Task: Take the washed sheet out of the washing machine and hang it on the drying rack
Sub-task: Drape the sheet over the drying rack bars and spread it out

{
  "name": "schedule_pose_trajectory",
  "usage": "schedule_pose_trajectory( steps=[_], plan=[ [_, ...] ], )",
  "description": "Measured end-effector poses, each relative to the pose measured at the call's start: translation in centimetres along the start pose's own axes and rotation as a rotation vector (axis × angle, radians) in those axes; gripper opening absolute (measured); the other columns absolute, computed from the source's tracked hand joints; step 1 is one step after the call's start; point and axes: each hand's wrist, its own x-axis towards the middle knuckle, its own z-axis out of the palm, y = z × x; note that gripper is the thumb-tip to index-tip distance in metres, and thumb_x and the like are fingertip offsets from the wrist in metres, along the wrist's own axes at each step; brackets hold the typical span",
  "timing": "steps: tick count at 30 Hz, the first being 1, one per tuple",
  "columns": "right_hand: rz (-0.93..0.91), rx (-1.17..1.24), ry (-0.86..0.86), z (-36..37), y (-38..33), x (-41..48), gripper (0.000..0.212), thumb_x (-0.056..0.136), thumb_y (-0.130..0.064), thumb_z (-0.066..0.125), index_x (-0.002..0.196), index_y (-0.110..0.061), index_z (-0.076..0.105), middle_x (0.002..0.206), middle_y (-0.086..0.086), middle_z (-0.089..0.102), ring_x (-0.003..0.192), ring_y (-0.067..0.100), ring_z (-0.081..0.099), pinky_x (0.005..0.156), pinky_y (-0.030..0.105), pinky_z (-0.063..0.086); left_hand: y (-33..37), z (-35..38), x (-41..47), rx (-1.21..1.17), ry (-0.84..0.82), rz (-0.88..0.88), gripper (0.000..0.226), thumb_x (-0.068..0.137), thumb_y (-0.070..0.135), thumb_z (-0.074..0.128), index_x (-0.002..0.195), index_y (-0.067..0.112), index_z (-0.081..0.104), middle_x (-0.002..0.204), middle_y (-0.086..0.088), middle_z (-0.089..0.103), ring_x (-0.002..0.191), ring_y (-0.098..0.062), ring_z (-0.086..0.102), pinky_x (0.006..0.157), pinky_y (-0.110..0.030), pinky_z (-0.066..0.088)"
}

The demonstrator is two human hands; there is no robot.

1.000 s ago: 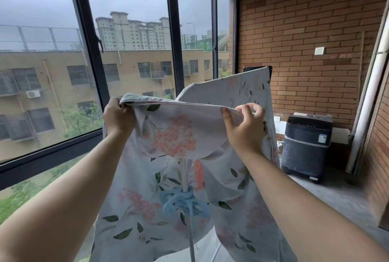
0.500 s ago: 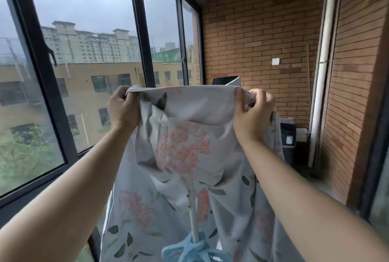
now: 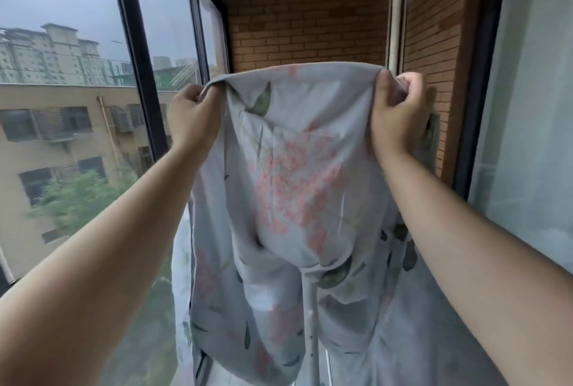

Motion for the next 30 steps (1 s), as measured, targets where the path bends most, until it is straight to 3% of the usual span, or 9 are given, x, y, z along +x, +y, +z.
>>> schedule_pose_trajectory(
  steps=[3,7,12,16,19,21,24,27,30],
  plan=[
    [0.019,-0.046,-0.007,1.1,0.7,1.6,0.042,0.091,-0.062,0.049,0.095,-0.022,0.059,0.104,0.0,0.063,0.092,0.018,0.06,0.079,0.035,0.05,-1.0,2.1,0.8,-0.013,-0.033,-0.082,0.027,0.072,0.046,0.064,0.064,0.023,0.052,0.056,0.009,0.043,0.054,-0.008,0.038,0.051,-0.025,0.028],
    [0.066,-0.076,-0.104,2.7,2.0,3.2,0.036,0.092,-0.061,0.046,0.087,-0.026,0.052,0.087,-0.009,0.064,0.082,0.015,0.061,0.07,0.032,0.05,-2.7,4.3,1.6,-0.008,-0.074,-0.158,0.004,0.069,0.028,0.071,0.068,0.024,0.069,0.06,0.013,0.061,0.058,-0.003,0.054,0.052,-0.016,0.04],
    [0.155,-0.059,-0.181,4.9,3.9,4.1,0.032,0.096,-0.05,0.05,0.082,-0.02,0.05,0.068,-0.013,0.052,0.075,0.017,0.055,0.063,0.029,0.042,-4.8,6.9,2.2,0.002,-0.173,-0.263,0.001,0.073,0.022,0.072,0.073,0.022,0.073,0.064,0.008,0.065,0.06,-0.008,0.056,0.054,-0.019,0.042],
    [0.27,-0.079,-0.225,7.0,5.8,3.8,0.032,0.095,-0.049,0.049,0.08,-0.021,0.05,0.066,-0.013,0.051,0.074,0.02,0.055,0.064,0.03,0.041,-6.9,8.2,2.1,0.058,-0.214,-0.316,0.012,0.069,0.027,0.073,0.074,0.016,0.07,0.068,-0.002,0.065,0.063,-0.015,0.054,0.058,-0.027,0.041],
    [0.372,-0.085,-0.29,8.7,7.6,2.8,0.034,0.094,-0.049,0.051,0.083,-0.017,0.058,0.068,-0.007,0.056,0.07,0.021,0.053,0.06,0.03,0.04,-8.9,9.4,1.8,0.107,-0.275,-0.352,0.02,0.07,0.026,0.075,0.082,0.011,0.073,0.08,-0.005,0.073,0.071,-0.018,0.063,0.064,-0.03,0.051],
    [0.431,-0.123,-0.394,9.2,8.8,1.7,0.033,0.093,-0.042,0.055,0.086,-0.011,0.064,0.068,-0.002,0.056,0.065,0.022,0.052,0.054,0.027,0.036,-10.1,10.1,1.0,0.153,-0.339,-0.369,0.013,0.073,0.027,0.074,0.079,0.016,0.071,0.081,-0.001,0.072,0.076,-0.017,0.064,0.064,-0.028,0.052],
    [0.538,-0.196,-0.606,9.5,10.4,-0.5,0.027,0.09,-0.031,0.056,0.076,-0.009,0.063,0.063,-0.001,0.054,0.06,0.02,0.05,0.049,0.025,0.033,-12.0,11.0,-1.1,0.246,-0.483,-0.424,0.012,0.078,0.029,0.072,0.077,0.019,0.065,0.075,0.002,0.065,0.066,-0.016,0.056,0.052,-0.022,0.04],
    [0.728,-0.268,-0.781,9.7,12.7,-3.7,0.026,0.088,-0.031,0.058,0.068,-0.016,0.054,0.057,0.002,0.05,0.048,0.018,0.045,0.045,0.021,0.032,-13.6,11.8,-3.3,0.24,-0.64,-0.505,0.022,0.089,0.012,0.059,0.068,0.01,0.055,0.068,-0.005,0.053,0.061,-0.018,0.043,0.054,-0.026,0.038],
    [0.784,-0.314,-1.036,9.2,14.2,-6.8,0.022,0.096,-0.021,0.051,0.074,-0.016,0.051,0.065,0.005,0.051,0.053,0.02,0.048,0.053,0.029,0.044,-13.6,12.4,-5.0,0.248,-0.695,-0.538,0.034,0.1,0.001,0.041,0.069,0.012,0.049,0.071,-0.003,0.042,0.063,-0.012,0.036,0.05,-0.018,0.039]
  ],
)
